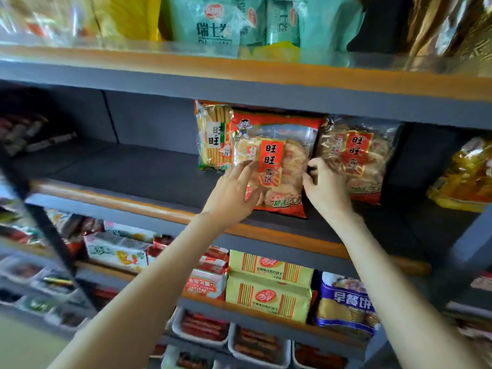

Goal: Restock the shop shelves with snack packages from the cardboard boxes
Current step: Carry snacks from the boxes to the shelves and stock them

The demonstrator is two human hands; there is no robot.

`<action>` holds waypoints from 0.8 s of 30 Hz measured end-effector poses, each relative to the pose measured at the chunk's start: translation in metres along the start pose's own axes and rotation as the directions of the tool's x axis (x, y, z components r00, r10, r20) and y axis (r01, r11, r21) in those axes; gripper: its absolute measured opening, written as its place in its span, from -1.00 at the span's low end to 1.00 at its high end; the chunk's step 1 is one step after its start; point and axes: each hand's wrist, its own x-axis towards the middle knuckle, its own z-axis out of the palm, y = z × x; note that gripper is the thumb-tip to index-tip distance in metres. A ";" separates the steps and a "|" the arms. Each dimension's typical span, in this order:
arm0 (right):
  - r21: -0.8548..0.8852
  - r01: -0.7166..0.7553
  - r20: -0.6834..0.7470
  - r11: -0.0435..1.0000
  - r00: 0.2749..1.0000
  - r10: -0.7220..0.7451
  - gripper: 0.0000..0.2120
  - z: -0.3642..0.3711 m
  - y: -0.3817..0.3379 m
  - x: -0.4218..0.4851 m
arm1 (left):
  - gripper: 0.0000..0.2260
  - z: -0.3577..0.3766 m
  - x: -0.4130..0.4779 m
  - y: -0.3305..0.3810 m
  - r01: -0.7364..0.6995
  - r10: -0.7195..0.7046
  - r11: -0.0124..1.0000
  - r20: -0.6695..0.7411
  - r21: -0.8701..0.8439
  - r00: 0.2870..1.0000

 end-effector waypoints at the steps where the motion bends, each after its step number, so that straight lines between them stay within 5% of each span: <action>1: 0.121 0.033 -0.038 0.992 0.999 -0.029 -0.80 0.003 -0.015 -0.013 | -0.51 -0.007 -0.014 -0.004 0.057 -0.058 0.998 -0.025 -0.038 0.998; 6: 0.452 0.215 -0.173 0.866 0.973 -0.151 -0.90 0.031 -0.097 -0.083 | -0.60 -0.041 -0.111 -0.026 0.310 -0.324 0.944 -0.132 -0.115 0.937; 9: 0.600 0.202 0.125 0.774 0.932 -0.340 -0.91 0.070 -0.149 -0.138 | -0.68 -0.063 -0.173 -0.029 0.506 -0.529 0.844 -0.129 -0.176 0.839; 13: 0.661 0.121 0.442 0.741 0.735 -0.515 -0.85 0.130 -0.210 -0.212 | -0.76 -0.085 -0.255 -0.036 0.740 -0.754 0.656 -0.089 -0.147 0.651; 19: 0.732 0.151 0.596 0.664 0.331 -0.732 -0.84 0.180 -0.291 -0.318 | -0.79 -0.115 -0.411 -0.042 0.957 -0.964 0.195 -0.220 -0.216 0.147; 24: 0.802 0.191 0.593 0.566 -0.143 -0.793 -0.85 0.195 -0.353 -0.434 | -0.80 -0.135 -0.540 -0.012 0.917 -0.920 -0.136 -0.297 -0.374 -0.258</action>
